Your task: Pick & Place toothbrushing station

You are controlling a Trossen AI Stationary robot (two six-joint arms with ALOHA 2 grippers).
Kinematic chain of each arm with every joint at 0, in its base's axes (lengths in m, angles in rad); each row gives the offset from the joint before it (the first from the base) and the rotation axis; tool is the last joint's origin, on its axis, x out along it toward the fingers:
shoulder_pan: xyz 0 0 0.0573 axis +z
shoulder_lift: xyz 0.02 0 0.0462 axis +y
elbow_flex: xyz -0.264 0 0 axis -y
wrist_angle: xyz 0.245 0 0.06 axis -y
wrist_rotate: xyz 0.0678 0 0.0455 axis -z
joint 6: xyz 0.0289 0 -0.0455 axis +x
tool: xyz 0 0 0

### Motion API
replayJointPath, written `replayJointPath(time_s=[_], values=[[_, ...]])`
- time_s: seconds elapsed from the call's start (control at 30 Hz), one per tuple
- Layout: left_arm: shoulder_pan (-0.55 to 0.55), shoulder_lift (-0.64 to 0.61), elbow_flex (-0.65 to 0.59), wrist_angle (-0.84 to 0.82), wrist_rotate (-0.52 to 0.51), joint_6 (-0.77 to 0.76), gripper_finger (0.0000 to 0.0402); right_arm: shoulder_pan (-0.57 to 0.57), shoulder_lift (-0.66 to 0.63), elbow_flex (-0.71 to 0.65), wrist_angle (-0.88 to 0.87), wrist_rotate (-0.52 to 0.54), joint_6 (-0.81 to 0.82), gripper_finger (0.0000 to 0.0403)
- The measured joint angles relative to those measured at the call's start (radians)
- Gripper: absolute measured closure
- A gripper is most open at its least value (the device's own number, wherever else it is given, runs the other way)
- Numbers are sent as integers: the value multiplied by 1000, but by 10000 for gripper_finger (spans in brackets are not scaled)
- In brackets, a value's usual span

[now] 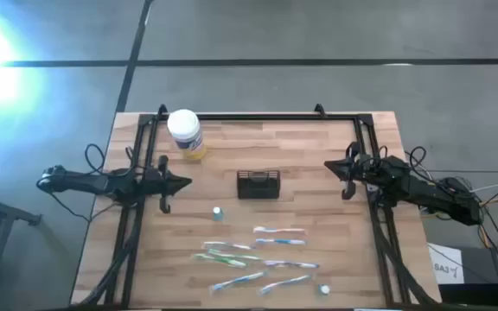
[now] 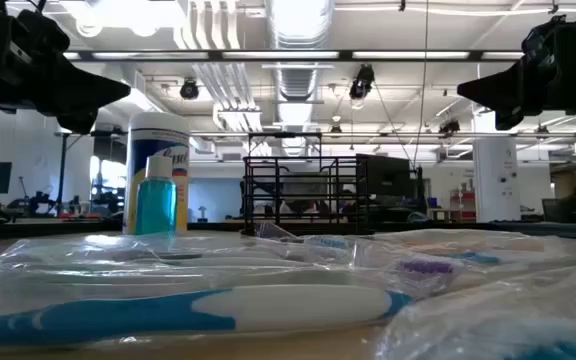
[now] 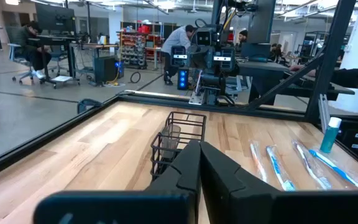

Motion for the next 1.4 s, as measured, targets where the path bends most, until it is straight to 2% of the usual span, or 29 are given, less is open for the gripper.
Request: replayJointPath(time_s=[0.23,0.4,0.53,0.7,0.8,0.97,1.1,1.3,1.4], values=[[0,0,0,3,-14,0,395,0,0,0,0,0,0,390],[1,1,12,17,-92,-12,395,0,0,0,0,0,1,390],[-2,20,88,33,-80,-28,398,0,0,0,0,0,4,390],[-2,83,177,21,9,-51,390,1,0,0,-1,0,0,390],[-2,154,258,-25,-1,-63,390,1,0,0,-1,0,0,390],[-2,322,447,-236,-105,-88,395,1,0,0,-2,1,-41,390],[-2,497,644,-482,-108,-173,396,0,0,0,-2,1,-47,390],[-3,822,941,-890,-101,-295,398,0,1,0,-59,3,-93,390],[-4,971,1067,-1005,-69,-351,388,0,0,0,-59,3,-93,390]])
